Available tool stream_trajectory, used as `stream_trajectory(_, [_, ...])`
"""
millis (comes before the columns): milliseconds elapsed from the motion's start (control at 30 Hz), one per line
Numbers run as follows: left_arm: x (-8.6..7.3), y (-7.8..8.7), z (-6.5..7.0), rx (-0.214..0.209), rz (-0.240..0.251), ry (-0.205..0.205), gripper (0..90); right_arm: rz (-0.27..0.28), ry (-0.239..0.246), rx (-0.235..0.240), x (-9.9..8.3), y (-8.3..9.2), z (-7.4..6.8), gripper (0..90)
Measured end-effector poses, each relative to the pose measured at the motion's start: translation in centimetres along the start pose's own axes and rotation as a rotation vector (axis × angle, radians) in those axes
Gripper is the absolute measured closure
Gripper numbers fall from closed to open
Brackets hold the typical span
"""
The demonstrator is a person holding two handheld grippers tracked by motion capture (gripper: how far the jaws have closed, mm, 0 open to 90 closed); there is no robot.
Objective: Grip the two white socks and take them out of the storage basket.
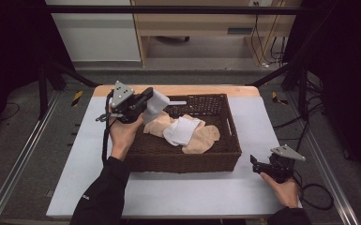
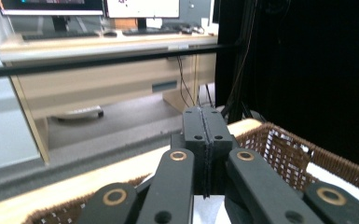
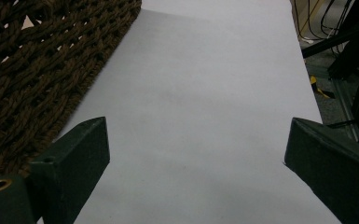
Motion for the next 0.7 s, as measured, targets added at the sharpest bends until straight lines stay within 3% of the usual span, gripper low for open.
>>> stream_trajectory(267, [2.5,2.1,0.0,0.003,0.067,0.007,89.4,0.003,0.001,-0.001,0.0,0.0,0.0,6.9])
stream_trajectory(433, [4.7,4.5,-0.5,0.003,0.134,0.021,89.4,0.003,0.002,-0.001,0.0,0.1,0.0,6.9])
stream_trajectory(700, [5.8,6.8,-1.4,0.026,0.157,0.022,89.4,0.002,0.003,-0.001,0.0,0.1,0.0,7.0])
Point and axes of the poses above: each handheld gripper's, and its own axes: y roughly backward along the jaws, x roughly out of its top, z roughly to its right, the point moved 6 cm from there along -y, roughly forward along the jaws, and after that the axes turned 15 degrees about -y, right-handed, at the moved point
